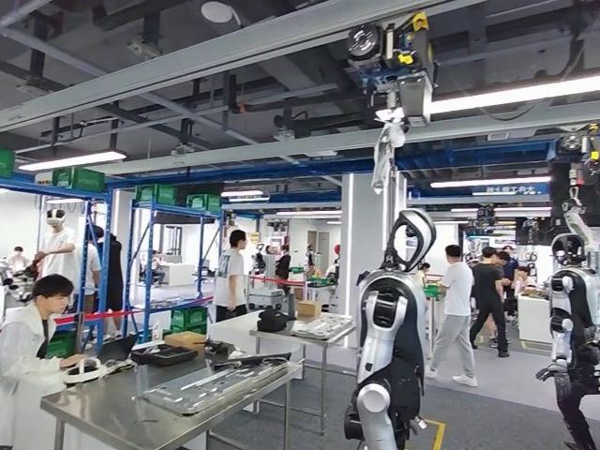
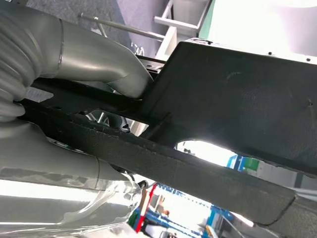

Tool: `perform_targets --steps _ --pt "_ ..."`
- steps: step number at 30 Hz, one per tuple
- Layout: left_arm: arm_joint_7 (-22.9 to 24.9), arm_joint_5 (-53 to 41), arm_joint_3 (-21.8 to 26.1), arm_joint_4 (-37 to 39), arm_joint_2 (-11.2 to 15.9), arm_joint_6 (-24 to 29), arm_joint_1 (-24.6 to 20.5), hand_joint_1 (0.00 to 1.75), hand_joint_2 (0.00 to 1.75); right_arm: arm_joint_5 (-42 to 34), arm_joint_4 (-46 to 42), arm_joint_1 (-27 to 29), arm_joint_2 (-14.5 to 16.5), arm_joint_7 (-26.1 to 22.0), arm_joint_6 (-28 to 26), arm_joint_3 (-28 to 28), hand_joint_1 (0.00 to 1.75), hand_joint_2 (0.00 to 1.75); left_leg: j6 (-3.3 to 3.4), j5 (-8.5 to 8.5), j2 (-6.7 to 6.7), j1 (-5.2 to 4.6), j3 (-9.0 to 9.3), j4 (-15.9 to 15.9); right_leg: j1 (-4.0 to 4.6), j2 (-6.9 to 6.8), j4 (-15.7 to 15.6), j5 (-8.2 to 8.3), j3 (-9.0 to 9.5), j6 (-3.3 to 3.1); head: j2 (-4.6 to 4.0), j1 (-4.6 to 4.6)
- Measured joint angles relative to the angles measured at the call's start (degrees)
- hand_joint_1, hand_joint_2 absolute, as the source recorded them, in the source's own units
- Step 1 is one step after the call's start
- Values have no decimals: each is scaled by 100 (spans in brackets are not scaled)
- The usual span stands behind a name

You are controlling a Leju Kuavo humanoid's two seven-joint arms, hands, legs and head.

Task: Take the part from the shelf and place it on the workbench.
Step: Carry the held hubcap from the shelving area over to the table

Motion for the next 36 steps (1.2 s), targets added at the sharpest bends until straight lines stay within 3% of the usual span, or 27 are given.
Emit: perform_targets --steps 2,4,5,6,7,8,10,12,14,15,17,19,21,22,23,25,27,29,30,32,34,36 --pt "-6 -2 0 0 5 -5 -3 0 0 -1 2 -4 1 10 1 0 175 175 74 22 -109 -4 0 -15 -33 249 389 -287 -141 27 1 0" --pt "-14 -2 0 0 5 -13 -16 0 0 -1 15 10 -7 13 4 1 175 175 122 37 -235 -34 -16 -14 -35 490 1188 -677 -498 3 0 -1" --pt "-19 -2 0 0 5 -19 -20 0 0 -1 27 21 -11 14 7 3 175 175 138 45 -307 -57 -25 -13 -29 533 1528 -783 -666 -18 0 -1" --pt "-23 -2 0 0 5 -27 -21 0 0 -1 42 30 -13 14 11 5 175 175 150 53 -385 -80 -31 -12 -17 558 1691 -782 -758 -49 -1 -1" --pt "-27 -2 0 0 5 -33 -18 0 0 -1 53 35 -14 18 15 8 175 175 159 59 -466 -99 -30 -11 5 584 1612 -662 -737 -90 -1 -1" --pt "-32 -2 0 0 4 -39 -16 0 0 -1 61 34 -15 24 17 9 175 175 165 63 -548 -111 -23 -11 34 637 1313 -448 -612 -140 -1 -1" --pt "-48 -2 0 1 -14 -47 -19 0 0 -4 71 20 -14 39 19 10 175 175 163 78 -705 -109 -26 -10 86 952 524 -19 -287 -252 -1 0" --pt "-63 -5 1 2 -37 -54 -28 0 0 -12 94 6 -11 52 19 10 175 175 125 110 -846 -70 -70 -13 111 1178 117 142 -135 -312 4 -5" --pt "-69 -12 1 2 -49 -56 -8 0 0 -27 128 -5 5 65 18 10 175 175 55 156 -993 -42 -110 -39 118 1067 5 147 -94 -319 9 -11" --pt "-70 -14 0 2 -52 -56 11 0 0 -37 146 -13 20 71 18 10 175 175 31 149 -967 -53 -130 -33 108 974 -68 165 -63 -319 7 -12" --pt "-73 -15 0 2 -58 -55 20 0 0 -62 180 -34 54 76 21 11 175 175 -10 -33 -696 -88 -264 217 78 791 -204 217 -8 -314 7 -11" --pt "-76 -15 0 2 -58 -52 -10 0 0 -81 233 -48 71 80 33 13 175 175 -59 -392 -367 -74 -581 886 70 600 -234 230 8 -313 7 -11" --pt "-79 -15 0 2 -57 -52 -24 0 0 -90 291 -51 74 86 49 18 175 175 -122 -564 -248 -23 -825 1428 60 397 -230 215 10 -293 5 -11" --pt "-79 -16 0 2 -56 -54 -15 0 0 -93 313 -53 75 91 55 21 175 175 -156 -505 -211 6 -804 1416 51 307 -225 203 13 -275 5 -11" --pt "-79 -16 0 2 -55 -54 -3 0 0 -98 326 -57 78 93 61 23 175 175 -190 -356 -162 33 -663 1173 38 229 -212 185 17 -247 4 -11" --pt "-80 -17 1 2 -50 -54 0 0 0 -109 337 -73 91 97 77 23 175 175 -237 -38 56 50 -240 414 28 99 -151 124 20 -162 2 -10" --pt "-85 -17 1 2 -46 -53 -17 0 0 -123 339 -93 102 105 97 29 175 175 -171 71 185 16 -27 3 41 -3 -90 66 23 -80 2 -11" --pt "-88 -17 1 2 -44 -53 -11 0 0 -140 340 -108 105 116 111 42 175 175 -52 56 92 -20 -40 -17 34 -99 -78 42 40 -32 1 -14" --pt "-88 -17 2 2 -42 -53 3 0 0 -151 340 -117 107 118 117 49 175 175 -12 59 36 -25 -45 -18 11 -77 -64 10 49 -6 1 -13" --pt "-87 -17 2 2 -38 -54 13 0 0 -175 340 -139 113 124 136 58 175 175 66 74 -74 -27 -48 -27 -29 176 204 -207 -48 28 1 -13" --pt "-85 -15 2 2 -37 -55 -4 0 0 -196 348 -153 115 129 153 65 175 175 127 85 -194 -44 -53 -29 -39 473 931 -589 -378 23 0 -13" --pt "-80 -10 2 2 -37 -55 -18 0 0 -204 371 -153 113 133 158 75 175 175 162 92 -345 -85 -55 -28 -28 553 1598 -792 -713 -13 -1 -13"
